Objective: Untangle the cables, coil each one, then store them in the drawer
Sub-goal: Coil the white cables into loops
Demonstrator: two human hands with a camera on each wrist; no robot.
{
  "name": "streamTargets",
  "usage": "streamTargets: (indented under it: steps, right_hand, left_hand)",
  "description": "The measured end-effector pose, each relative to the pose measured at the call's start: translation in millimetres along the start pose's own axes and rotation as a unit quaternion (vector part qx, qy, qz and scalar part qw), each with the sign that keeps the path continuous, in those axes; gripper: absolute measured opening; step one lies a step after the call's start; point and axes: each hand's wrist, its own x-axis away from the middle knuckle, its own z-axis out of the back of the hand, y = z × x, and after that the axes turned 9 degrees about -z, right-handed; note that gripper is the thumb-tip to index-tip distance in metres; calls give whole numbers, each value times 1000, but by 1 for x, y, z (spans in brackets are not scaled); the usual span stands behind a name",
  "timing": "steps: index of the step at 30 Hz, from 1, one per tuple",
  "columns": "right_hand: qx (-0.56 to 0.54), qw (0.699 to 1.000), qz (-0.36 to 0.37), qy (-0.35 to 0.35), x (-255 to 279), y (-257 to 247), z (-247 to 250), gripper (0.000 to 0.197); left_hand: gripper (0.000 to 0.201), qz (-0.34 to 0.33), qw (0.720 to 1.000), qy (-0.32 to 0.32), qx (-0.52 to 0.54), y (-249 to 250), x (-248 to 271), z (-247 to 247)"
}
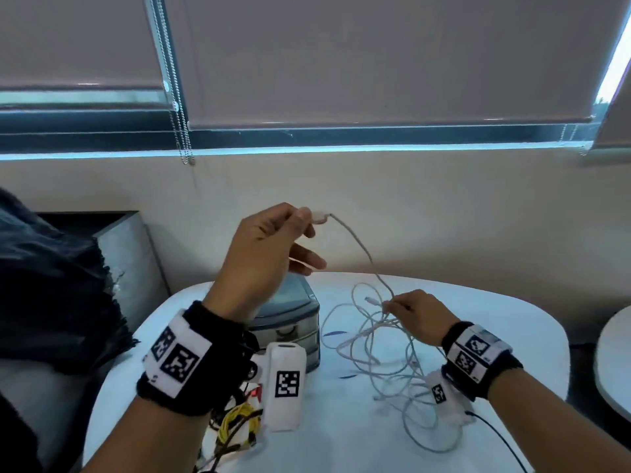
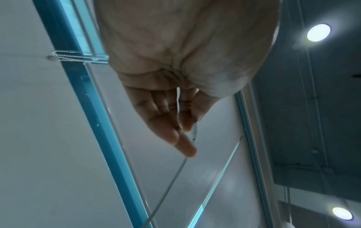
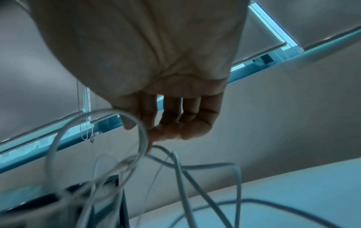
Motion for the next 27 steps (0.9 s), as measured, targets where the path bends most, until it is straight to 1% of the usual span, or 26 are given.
streamTargets:
  steps: [2,4,5,6,8,9,10,11,12,13,14,15,16,17,18,19,20,21,23,24,25,26,27]
  right_hand:
    - [47,999,11,-15,-1,-15,11,46]
    - [58,998,20,14,-3,-34,28,44]
    - [47,997,26,48,-5,-42,41,40]
    - [15,995,30,98,-9,-49,54,34]
    - [-77,971,52,220,-13,-60,82,27]
    - [-99,962,60,248,-15,-65,92,26]
    - [-82,968,62,229,-16,-71,99,25]
    - [-22,983,58,174,-15,-78,103,25]
    - [37,989,58,131,-14,-84,105,24]
    - [73,986,65,134,-12,-90,108,24]
    - [74,979,77,171,-10,-97,114,24]
    - [50,973,88,207,-7,-104,121,23]
    - [40,971,96,216,-5,-109,124,22]
    - [55,976,92,191,-4,-114,125,21]
    - [83,982,81,151,-1,-117,122,21]
    - [110,983,71,125,1,-118,117,23]
    - [116,983,69,122,2,-118,110,27]
    - [101,984,70,126,4,-118,104,32]
    - [65,985,81,134,7,-122,93,39]
    - [58,985,94,134,10,-126,87,39]
    - [50,984,108,133,14,-130,81,35]
    - [37,983,120,131,19,-135,76,28]
    - [14,982,132,135,23,-138,73,19]
  left_hand:
    - [32,19,998,-6,51,-1,9,-2]
    - [33,26,996,2,85,-8,16,-6]
    - [33,27,995,15,98,-12,18,-7]
    - [34,29,993,29,111,-15,20,-7]
    - [36,40,989,51,129,-20,23,-8]
    - [36,49,989,59,129,-22,25,-8]
    - [36,60,988,67,121,-25,28,-7]
    - [35,75,988,73,110,-29,31,-7]
    - [33,90,988,71,100,-33,34,-6]
    - [29,107,988,64,92,-37,36,-5]
    - [25,123,987,54,92,-41,36,-3]
    - [24,139,984,47,99,-45,35,-2]
    - [24,153,981,43,109,-48,34,-1]
    - [23,169,977,40,122,-50,32,0]
    - [20,185,973,31,135,-51,31,0]
    - [13,200,969,14,143,-51,29,-1]
    - [10,210,967,-10,141,-50,29,-3]
    - [21,216,968,-40,119,-49,28,-6]
    - [48,209,971,-89,74,-47,22,-18]
    - [56,199,972,-109,57,-45,18,-27]
    - [58,185,974,-131,30,-45,14,-37]
    - [52,166,974,-154,-12,-47,9,-46]
    - [41,148,973,-170,-55,-48,5,-54]
